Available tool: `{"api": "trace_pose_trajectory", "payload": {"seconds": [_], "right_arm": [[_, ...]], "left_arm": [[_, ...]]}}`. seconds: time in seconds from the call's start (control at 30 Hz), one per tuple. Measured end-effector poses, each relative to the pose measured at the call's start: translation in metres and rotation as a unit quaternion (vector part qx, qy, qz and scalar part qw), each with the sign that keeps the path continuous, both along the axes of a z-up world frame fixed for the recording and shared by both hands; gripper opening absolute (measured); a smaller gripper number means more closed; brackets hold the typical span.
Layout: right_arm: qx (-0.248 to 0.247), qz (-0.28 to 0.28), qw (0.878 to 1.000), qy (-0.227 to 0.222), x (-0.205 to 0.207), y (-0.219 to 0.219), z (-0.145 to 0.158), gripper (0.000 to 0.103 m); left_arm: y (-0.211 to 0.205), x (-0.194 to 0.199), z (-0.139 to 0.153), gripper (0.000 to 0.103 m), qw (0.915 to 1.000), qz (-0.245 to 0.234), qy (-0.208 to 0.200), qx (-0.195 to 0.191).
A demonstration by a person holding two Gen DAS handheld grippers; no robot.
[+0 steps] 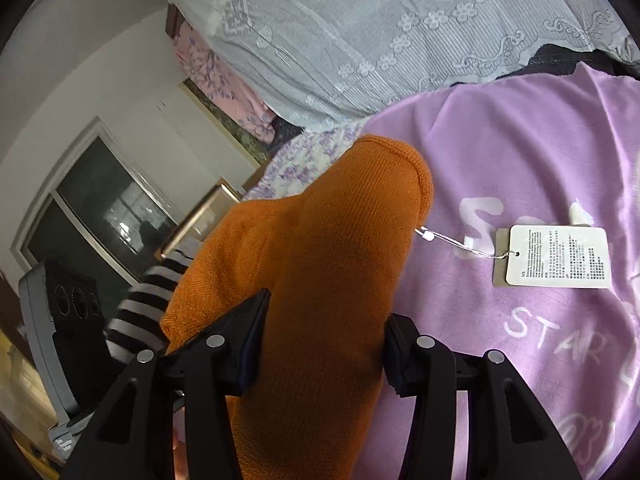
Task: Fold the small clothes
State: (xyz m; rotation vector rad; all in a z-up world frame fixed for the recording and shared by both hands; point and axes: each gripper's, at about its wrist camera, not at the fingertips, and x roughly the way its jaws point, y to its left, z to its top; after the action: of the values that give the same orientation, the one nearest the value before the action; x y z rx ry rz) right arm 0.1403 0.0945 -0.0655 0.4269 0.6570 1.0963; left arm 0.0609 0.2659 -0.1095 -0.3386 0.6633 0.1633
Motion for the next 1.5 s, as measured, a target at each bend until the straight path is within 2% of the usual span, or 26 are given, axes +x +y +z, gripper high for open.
{"api": "trace_pose_trajectory", "payload": {"seconds": [0.13,0.27,0.33,0.37,0.4,0.47,0.57,0.63,0.7,0.8,0.87,0.9,0.97,1.2,1.33,1.4,1.5], "right_arm": [[-0.029,0.005,0.999,0.025,0.02,0.016,-0.026,0.05],[-0.052,0.016,0.998,0.026,0.026,0.022,-0.042,0.052],[-0.053,0.018,0.998,0.028,0.026,0.021,-0.043,0.052],[-0.053,0.018,0.998,0.029,0.026,0.021,-0.044,0.053],[-0.052,0.017,0.998,0.029,0.026,0.021,-0.044,0.053],[-0.057,0.006,0.998,0.016,0.019,0.018,-0.04,0.055],[-0.074,-0.032,0.996,-0.048,0.002,0.007,-0.025,0.056],[-0.077,-0.059,0.991,-0.087,-0.01,-0.005,-0.017,0.056],[-0.082,-0.079,0.989,-0.097,-0.016,-0.016,-0.015,0.056],[-0.093,-0.082,0.991,-0.06,-0.008,-0.024,-0.031,0.057],[-0.098,-0.074,0.992,-0.03,0.001,-0.022,-0.042,0.067],[-0.096,-0.07,0.993,-0.021,0.004,-0.022,-0.045,0.068],[-0.098,-0.07,0.993,-0.02,0.004,-0.021,-0.047,0.071],[-0.09,-0.097,0.99,-0.049,-0.013,-0.03,-0.046,0.071],[-0.091,-0.115,0.987,-0.069,-0.034,-0.042,-0.045,0.072],[-0.095,-0.123,0.985,-0.078,-0.045,-0.049,-0.045,0.073],[-0.103,-0.13,0.983,-0.075,-0.057,-0.061,-0.048,0.079]], "left_arm": [[0.006,0.016,-0.032,0.036,0.9989,0.014,0.044,-0.003],[0.009,0.021,-0.047,0.039,0.9979,0.016,0.063,0.001],[0.011,0.02,-0.051,0.045,0.9975,0.023,0.067,-0.002],[0.013,0.02,-0.052,0.053,0.9972,0.028,0.07,-0.006],[0.016,0.019,-0.054,0.066,0.9966,0.036,0.074,-0.01],[0.023,0.014,-0.057,0.079,0.9948,0.056,0.082,-0.023],[0.023,0.005,-0.048,0.079,0.9943,0.061,0.081,-0.033],[0.019,-0.002,-0.039,0.078,0.995,0.071,0.069,-0.014],[0.013,-0.007,-0.029,0.079,0.9953,0.076,0.06,0.009],[0.011,0.001,-0.038,0.08,0.9913,0.089,0.091,0.034],[0.008,0.009,-0.049,0.087,0.9864,0.093,0.119,0.064],[0.005,0.013,-0.054,0.091,0.9836,0.098,0.127,0.082],[0.004,0.014,-0.055,0.092,0.9818,0.101,0.131,0.094],[-0.005,-0.001,-0.043,0.088,0.9871,0.09,0.104,0.083],[-0.034,-0.019,-0.031,0.09,0.9841,0.084,0.085,0.131],[-0.044,-0.03,-0.026,0.096,0.9823,0.085,0.075,0.149],[-0.053,-0.048,-0.019,0.097,0.9828,0.086,0.064,0.15]]}}
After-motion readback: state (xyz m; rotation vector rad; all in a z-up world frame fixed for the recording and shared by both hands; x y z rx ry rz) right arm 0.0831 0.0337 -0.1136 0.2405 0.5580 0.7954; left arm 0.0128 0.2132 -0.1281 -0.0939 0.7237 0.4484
